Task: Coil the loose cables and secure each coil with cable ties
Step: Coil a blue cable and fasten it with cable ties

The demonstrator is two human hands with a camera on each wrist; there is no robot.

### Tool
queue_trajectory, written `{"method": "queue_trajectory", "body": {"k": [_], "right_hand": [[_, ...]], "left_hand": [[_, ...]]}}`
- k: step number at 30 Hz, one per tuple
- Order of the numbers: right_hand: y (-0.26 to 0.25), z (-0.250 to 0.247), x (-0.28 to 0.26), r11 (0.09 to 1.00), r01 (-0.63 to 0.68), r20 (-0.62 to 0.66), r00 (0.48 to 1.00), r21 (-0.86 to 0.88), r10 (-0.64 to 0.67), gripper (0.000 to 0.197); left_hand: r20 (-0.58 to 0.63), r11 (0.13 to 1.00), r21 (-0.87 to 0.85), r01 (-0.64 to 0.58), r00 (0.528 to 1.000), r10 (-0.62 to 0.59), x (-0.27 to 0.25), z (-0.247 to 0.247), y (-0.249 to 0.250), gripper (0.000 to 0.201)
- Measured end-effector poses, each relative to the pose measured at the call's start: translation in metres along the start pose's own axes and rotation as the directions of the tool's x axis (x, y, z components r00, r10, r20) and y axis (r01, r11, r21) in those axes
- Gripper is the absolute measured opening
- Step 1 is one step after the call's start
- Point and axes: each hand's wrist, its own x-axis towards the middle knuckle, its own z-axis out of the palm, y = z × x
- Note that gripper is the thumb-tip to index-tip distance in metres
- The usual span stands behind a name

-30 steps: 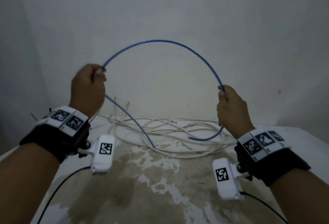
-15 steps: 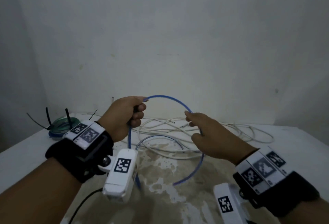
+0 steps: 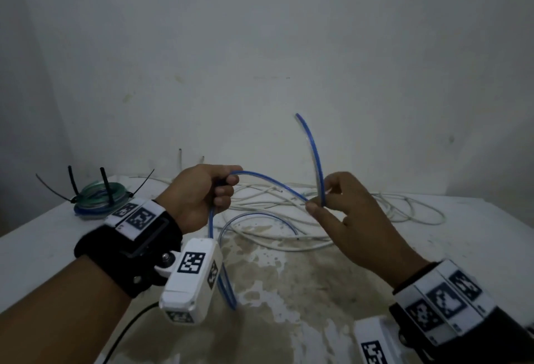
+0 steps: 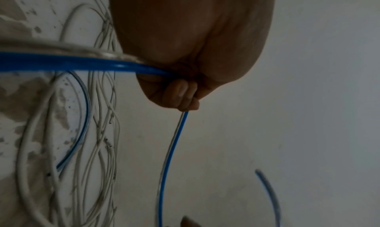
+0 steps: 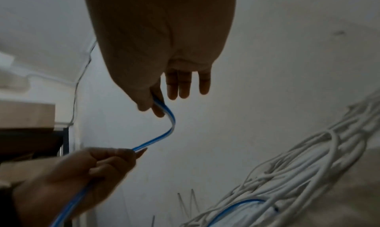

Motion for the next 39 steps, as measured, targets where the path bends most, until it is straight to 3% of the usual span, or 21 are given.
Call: {"method": "queue_trajectory", "body": {"k": [4,6,11,14,18,22,25,28,31,35,39], "right_hand": [[-0.018,0.001,0.005,0.953,-0.173,-0.019,0.983,0.249,0.184,0.016],[-0.030,0.002,0.007,0.930,-0.179,0.009,0.982,0.321,0.186,0.014],[-0.035,0.008,0.010,0.993,-0.032,-0.007,0.999,0.117,0.033,0.040],[-0.027,0.006,0.013,0.975,-0.096,-0.049,0.993,0.200,0.108,0.027],[-0.026,-0.001,0.014,0.899,-0.274,0.035,0.959,0.342,0.280,0.022],[-0.027,-0.003,0.011,0.942,-0.210,0.000,0.976,0.262,0.217,0.028],[-0.027,-0.001,0.011,0.890,-0.287,0.062,0.957,0.353,0.284,0.028],[-0.030,0.001,0.012,0.841,-0.346,0.126,0.938,0.416,0.324,0.022],[-0.034,0.001,0.014,0.842,-0.332,0.107,0.942,0.426,0.318,0.022],[-0.034,0.006,0.015,0.678,-0.453,0.168,0.880,0.579,0.444,0.025],[-0.037,0.013,0.015,0.579,-0.507,0.189,0.832,0.638,0.521,0.034]], "left_hand": [[0.006,1.000,0.000,-0.026,1.000,0.026,-0.001,0.013,-0.008,0.020],[0.014,1.000,0.005,-0.015,1.000,0.015,0.000,0.019,-0.009,0.018],[0.050,0.998,0.065,-0.013,0.999,0.010,0.001,0.028,-0.013,0.018],[0.076,0.993,0.121,0.011,0.997,-0.020,0.002,0.027,-0.018,0.022],[0.083,0.992,0.076,0.101,0.991,-0.107,0.002,0.023,-0.023,0.021],[0.098,0.971,0.034,0.235,0.967,-0.237,0.000,0.025,-0.022,0.021],[0.137,0.964,-0.056,0.261,0.958,-0.252,-0.001,0.027,-0.015,0.022],[0.134,0.979,-0.048,0.199,0.972,-0.191,-0.002,0.029,-0.008,0.020],[0.093,0.998,0.044,0.042,0.995,-0.046,-0.006,0.038,-0.008,0.018],[0.095,0.972,0.151,-0.179,0.982,0.166,-0.015,0.056,-0.014,0.020],[0.177,0.926,0.269,-0.266,0.958,0.224,-0.022,0.062,-0.023,0.023]]}}
